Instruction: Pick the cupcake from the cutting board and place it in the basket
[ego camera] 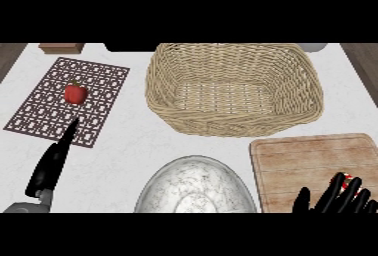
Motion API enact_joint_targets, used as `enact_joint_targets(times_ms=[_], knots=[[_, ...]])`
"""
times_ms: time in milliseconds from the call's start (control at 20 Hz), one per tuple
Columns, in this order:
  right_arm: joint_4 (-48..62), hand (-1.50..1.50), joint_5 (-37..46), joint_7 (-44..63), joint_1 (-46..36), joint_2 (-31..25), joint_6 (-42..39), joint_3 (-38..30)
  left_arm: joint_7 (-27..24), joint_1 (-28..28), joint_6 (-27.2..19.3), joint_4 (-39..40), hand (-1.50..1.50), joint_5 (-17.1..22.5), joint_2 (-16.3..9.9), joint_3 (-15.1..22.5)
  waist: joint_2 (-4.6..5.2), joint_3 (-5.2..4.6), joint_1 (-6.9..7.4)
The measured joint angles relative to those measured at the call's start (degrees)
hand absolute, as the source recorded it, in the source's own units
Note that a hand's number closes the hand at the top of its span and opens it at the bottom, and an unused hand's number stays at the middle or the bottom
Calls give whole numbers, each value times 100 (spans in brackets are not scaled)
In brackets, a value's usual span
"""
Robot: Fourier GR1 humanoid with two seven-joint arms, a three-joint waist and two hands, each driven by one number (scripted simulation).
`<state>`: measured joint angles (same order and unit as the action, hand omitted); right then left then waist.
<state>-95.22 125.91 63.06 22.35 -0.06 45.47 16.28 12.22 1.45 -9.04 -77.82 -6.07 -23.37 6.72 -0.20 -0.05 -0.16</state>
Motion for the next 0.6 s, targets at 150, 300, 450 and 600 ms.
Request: enact_joint_targets(times_ms=[150, 300, 450, 600], knots=[[257, -150, -191, -91, -217, 3, 119, -240, 8, 34, 27, 38, 0, -63, 71, -50, -9, -8, 4], [333, -150, -333, -163, -313, -7, 181, -401, -52, 57, 73, 96, 0, -123, 115, -140, -12, -8, 4], [437, -150, -466, -268, -386, 8, 291, -572, 29, 54, 139, 30, 0, -186, 156, -201, -13, -15, 7], [528, -150, -692, -297, -505, -43, 348, -827, 109, 33, 153, -57, 0, -271, 241, -194, -19, -20, 11]])
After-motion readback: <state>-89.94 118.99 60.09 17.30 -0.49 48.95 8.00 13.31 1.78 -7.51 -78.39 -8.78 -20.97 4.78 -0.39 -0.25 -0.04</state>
